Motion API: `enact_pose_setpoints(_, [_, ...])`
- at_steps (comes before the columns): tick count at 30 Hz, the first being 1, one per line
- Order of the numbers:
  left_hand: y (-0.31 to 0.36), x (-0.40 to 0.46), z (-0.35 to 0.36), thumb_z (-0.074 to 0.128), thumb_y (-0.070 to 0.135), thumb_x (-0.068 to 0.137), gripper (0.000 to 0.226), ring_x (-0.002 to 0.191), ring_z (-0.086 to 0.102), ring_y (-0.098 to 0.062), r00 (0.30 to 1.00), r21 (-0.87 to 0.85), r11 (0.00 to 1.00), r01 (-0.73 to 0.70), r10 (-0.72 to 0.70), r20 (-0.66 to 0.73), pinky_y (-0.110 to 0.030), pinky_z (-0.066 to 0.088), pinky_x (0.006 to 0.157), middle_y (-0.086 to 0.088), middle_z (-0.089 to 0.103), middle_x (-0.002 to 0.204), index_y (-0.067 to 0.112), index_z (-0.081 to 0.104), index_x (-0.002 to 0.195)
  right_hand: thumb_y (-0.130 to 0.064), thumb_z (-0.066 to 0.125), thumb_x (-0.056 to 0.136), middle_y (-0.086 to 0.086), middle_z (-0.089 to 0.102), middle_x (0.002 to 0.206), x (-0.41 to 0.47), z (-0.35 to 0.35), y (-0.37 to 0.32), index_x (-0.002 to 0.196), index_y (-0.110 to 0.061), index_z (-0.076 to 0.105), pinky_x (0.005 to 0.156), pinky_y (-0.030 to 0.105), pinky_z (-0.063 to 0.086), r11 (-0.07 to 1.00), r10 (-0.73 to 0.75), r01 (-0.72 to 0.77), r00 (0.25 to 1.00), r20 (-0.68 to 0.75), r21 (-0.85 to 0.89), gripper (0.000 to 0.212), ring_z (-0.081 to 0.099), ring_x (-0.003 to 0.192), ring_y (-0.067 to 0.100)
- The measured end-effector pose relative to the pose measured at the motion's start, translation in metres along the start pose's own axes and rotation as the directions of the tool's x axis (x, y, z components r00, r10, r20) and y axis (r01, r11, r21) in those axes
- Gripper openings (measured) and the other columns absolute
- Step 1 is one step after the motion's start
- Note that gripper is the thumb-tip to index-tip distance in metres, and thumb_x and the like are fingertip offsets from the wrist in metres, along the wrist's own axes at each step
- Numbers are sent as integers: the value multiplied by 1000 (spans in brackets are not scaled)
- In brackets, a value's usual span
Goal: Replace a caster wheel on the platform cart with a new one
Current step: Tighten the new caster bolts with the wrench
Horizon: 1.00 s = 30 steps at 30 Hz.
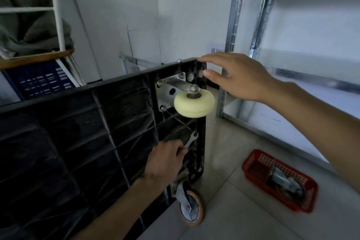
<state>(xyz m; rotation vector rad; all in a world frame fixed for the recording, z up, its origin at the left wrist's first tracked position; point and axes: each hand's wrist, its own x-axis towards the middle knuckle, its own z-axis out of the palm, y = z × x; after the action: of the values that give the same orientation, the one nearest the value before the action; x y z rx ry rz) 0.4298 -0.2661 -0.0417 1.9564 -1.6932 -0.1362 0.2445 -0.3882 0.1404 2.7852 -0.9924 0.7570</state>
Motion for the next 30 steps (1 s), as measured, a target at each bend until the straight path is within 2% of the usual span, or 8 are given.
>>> enact_pose_setpoints(5, [11, -3, 16, 58, 40, 99, 33, 64, 59, -16, 998, 18, 999, -29, 28, 55, -31, 47, 58, 5, 57, 65, 24, 50, 71, -52, 40, 103, -15, 51, 147, -33, 7, 18, 145, -38, 48, 105, 40, 41, 998, 55, -56, 998, 20, 18, 45, 50, 133, 14])
enact_pose_setpoints(12, [21, -10, 69, 59, 38, 97, 26, 79, 64, -23, 979, 16, 999, -33, 29, 204, -34, 50, 66, -2, 66, 79, 17, 61, 83, -51, 41, 104, -11, 51, 147, -115, 66, 49, 145, -34, 48, 109, 39, 39, 982, 187, -183, 955, 229, -35, 45, 50, 132, 15])
enact_pose_setpoints(16, [22, -27, 111, 62, 41, 94, 32, 77, 62, -22, 962, 9, 1000, -21, 18, 271, -32, 51, 67, 0, 61, 72, 24, 53, 68, -49, 39, 105, -15, 47, 150, -167, 110, 54, 146, -37, 45, 115, 34, 33, 970, 239, -240, 908, 343, -42, 43, 46, 135, 10])
enact_pose_setpoints(18, [24, -36, 130, 62, 39, 93, 24, 85, 62, -22, 953, 54, 998, -34, 16, 302, -33, 50, 72, -1, 66, 79, 21, 66, 78, -49, 39, 105, -15, 45, 152, -193, 133, 54, 146, -38, 43, 117, 32, 26, 963, 266, -257, 883, 387, -76, 43, 43, 138, 8])
enact_pose_setpoints(21, [24, -52, 159, 63, 33, 92, 21, 91, 65, -24, 929, 47, 999, -28, 9, 370, -31, 41, 65, -4, 71, 84, 15, 71, 85, -53, 36, 105, -15, 35, 159, -233, 168, 51, 153, -38, 34, 121, 31, 16, 961, 276, -230, 839, 468, -155, 51, 32, 146, 9])
enact_pose_setpoints(25, [15, -70, 195, 66, 28, 91, 25, 85, 65, -29, 874, 19, 1000, 15, -22, 486, -31, 35, 61, -9, 65, 75, 10, 64, 73, -54, 35, 105, -11, 28, 163, -281, 206, 49, 157, -35, 26, 124, 35, 12, 957, 289, -261, 788, 544, -130, 56, 26, 149, 10])
enact_pose_setpoints(28, [8, -80, 219, 63, 28, 91, 39, 75, 63, -28, 828, 39, 998, 46, -60, 558, -32, 33, 57, -1, 48, 57, 16, 46, 57, -52, 37, 105, -9, 26, 164, -306, 229, 52, 158, -33, 22, 125, 36, 13, 939, 331, -322, 742, 583, -123, 58, 24, 150, 10])
enact_pose_setpoints(30, [3, -86, 234, 61, 29, 90, 39, 75, 63, -27, 810, 41, 998, 56, -69, 582, -34, 38, 58, -2, 52, 61, 16, 44, 57, -51, 38, 104, -10, 27, 163, -320, 242, 54, 158, -32, 24, 125, 36, 14, 925, 355, -365, 719, 598, -111, 58, 23, 150, 10])
